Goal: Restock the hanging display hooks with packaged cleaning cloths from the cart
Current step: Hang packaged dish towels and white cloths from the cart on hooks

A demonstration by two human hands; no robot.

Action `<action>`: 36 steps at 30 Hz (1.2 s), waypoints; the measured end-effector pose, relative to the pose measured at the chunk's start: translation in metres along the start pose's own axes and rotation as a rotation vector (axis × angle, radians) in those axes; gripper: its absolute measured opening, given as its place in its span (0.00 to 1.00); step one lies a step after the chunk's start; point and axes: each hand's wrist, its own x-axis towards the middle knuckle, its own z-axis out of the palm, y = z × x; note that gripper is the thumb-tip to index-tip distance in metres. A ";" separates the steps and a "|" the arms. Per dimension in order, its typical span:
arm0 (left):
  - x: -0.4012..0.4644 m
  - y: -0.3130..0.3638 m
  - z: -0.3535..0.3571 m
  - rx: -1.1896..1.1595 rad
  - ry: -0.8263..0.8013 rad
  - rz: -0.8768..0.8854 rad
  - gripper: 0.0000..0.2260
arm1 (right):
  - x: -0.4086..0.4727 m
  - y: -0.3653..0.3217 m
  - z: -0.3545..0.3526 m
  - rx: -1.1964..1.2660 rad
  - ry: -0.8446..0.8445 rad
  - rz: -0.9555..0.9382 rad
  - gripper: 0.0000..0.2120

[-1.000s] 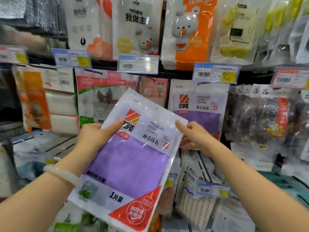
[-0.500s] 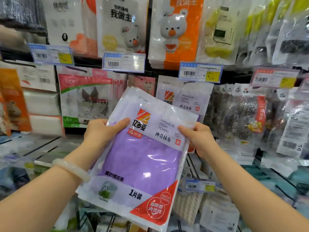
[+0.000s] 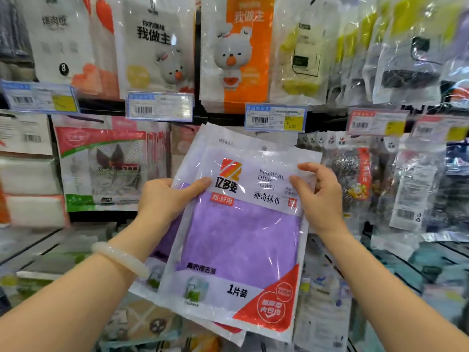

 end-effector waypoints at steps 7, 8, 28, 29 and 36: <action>0.007 0.007 0.006 0.157 0.017 0.051 0.29 | 0.020 -0.008 -0.006 -0.069 0.118 -0.185 0.14; 0.008 0.006 0.005 0.196 0.016 0.062 0.29 | 0.022 -0.009 -0.005 -0.078 0.116 -0.202 0.14; 0.017 0.017 0.014 0.423 0.026 0.106 0.31 | 0.048 0.001 -0.003 -0.061 -0.065 0.044 0.20; 0.017 0.015 0.015 0.423 0.027 0.102 0.31 | 0.049 0.001 -0.002 -0.087 -0.086 0.062 0.20; 0.018 0.000 0.019 0.442 0.018 0.091 0.32 | 0.016 -0.012 0.027 -0.595 -0.107 -0.529 0.21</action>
